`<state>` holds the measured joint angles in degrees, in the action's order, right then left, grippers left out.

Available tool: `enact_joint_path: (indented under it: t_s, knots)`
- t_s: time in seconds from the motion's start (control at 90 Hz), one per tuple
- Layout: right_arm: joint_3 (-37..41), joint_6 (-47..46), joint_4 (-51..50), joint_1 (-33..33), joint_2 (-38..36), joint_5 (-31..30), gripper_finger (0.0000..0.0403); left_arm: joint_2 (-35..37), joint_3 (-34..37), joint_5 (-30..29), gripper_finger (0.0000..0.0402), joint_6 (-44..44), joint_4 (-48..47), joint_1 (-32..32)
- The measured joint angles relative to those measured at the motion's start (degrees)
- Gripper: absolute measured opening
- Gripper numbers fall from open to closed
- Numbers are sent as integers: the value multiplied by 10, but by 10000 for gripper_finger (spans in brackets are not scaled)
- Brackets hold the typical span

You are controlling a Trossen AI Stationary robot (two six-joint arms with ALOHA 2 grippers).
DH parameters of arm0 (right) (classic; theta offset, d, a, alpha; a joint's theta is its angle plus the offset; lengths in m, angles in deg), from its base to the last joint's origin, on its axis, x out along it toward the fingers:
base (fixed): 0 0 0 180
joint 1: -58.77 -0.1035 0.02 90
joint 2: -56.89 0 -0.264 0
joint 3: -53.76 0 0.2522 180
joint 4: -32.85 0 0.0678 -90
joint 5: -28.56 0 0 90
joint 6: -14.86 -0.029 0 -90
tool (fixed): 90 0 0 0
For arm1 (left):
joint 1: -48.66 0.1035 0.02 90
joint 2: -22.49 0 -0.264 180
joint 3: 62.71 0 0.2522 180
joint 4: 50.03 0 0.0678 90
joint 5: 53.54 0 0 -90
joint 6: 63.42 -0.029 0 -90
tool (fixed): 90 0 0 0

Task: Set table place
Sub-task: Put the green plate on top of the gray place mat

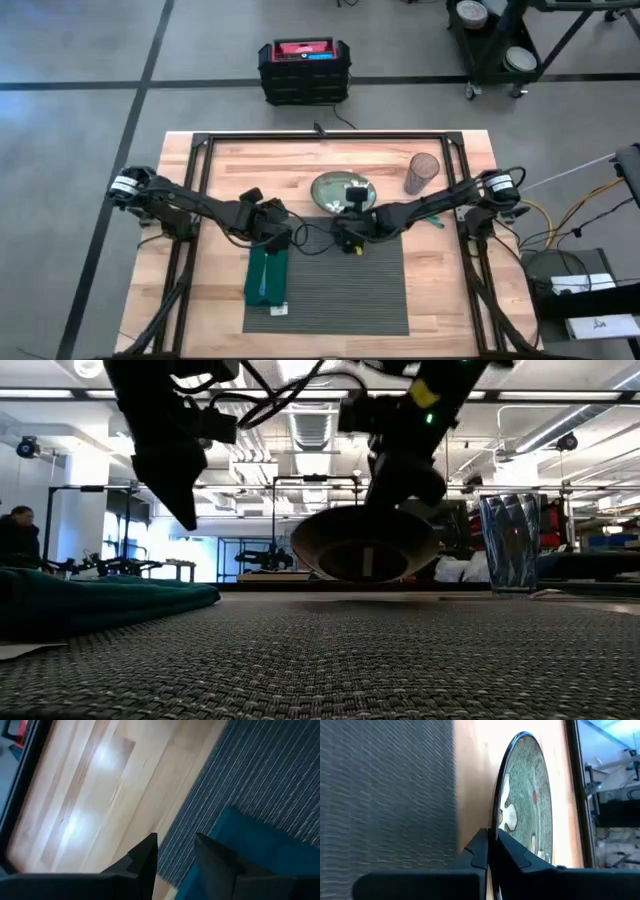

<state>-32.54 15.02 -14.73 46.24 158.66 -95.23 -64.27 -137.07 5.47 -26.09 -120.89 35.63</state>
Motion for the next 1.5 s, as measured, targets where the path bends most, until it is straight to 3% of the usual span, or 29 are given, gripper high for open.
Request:
enact_joint_path:
  t_s: [0.478, 0.956, 1.267, 1.5]
  knots:
    - [-73, -81, -13, -166, 60, -16, 0, 48, 0, -1, 114, 42, -22, -64]
    - [-136, -95, -7, -199, 192, -48, 4, 89, 0, -2, 114, 63, -21, -110]
    - [-144, -123, 0, -209, 200, -3, 57, 89, 0, 0, 114, 69, -20, -121]
    - [-150, -122, 26, -209, 198, 21, 138, 89, 0, 0, 114, 69, -13, -121]
